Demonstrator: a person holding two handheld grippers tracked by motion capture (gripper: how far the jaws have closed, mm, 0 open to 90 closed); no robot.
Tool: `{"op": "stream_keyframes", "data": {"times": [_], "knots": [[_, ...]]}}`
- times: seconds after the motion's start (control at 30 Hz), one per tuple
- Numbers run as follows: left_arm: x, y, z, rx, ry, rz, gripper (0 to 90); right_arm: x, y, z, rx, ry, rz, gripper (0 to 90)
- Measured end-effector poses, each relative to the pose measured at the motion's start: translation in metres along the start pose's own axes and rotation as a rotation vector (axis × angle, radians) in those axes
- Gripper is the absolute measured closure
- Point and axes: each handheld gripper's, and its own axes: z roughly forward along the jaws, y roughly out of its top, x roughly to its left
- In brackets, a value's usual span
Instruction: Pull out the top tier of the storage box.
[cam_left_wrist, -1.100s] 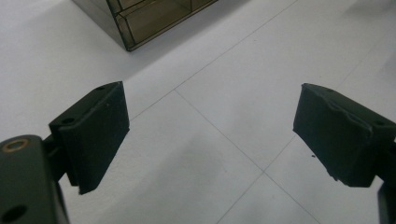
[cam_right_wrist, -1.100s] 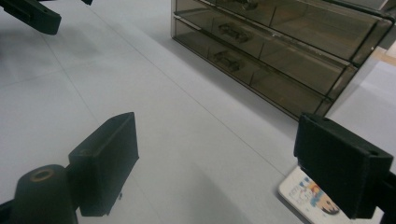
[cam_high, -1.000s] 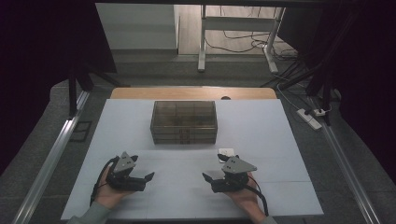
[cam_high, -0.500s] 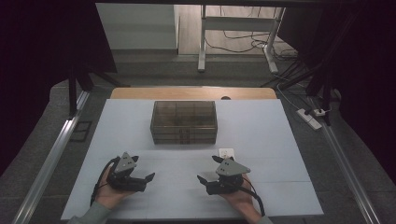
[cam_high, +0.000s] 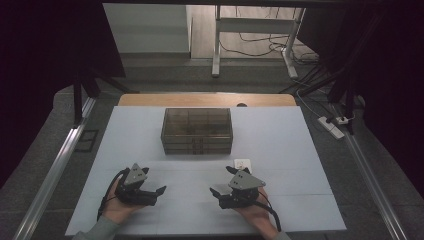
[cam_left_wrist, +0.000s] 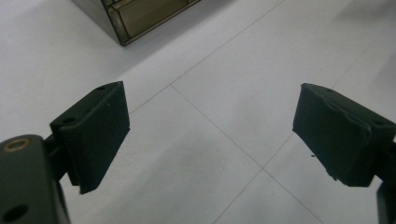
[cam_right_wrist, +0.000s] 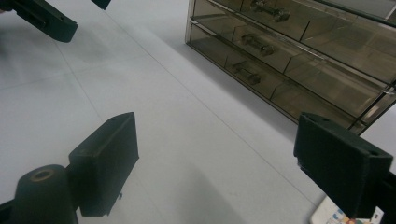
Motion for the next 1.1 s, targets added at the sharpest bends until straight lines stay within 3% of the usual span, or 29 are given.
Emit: {"op": "stream_keyframes", "data": {"times": [0.13,0.5,1.1], "knots": [[0.000,0.000,-0.001,-0.004,0.001,-0.001,11.0,0.002,0.001,0.001,0.000,-0.026,-0.025,14.1],[0.000,0.000,0.000,-0.002,-0.002,0.000,11.0,0.011,0.003,0.000,0.027,-0.100,-0.163,14.7],[-0.001,0.000,-0.001,-0.007,-0.014,-0.003,11.0,0.015,0.003,-0.002,0.024,-0.153,-0.265,14.8]]}}
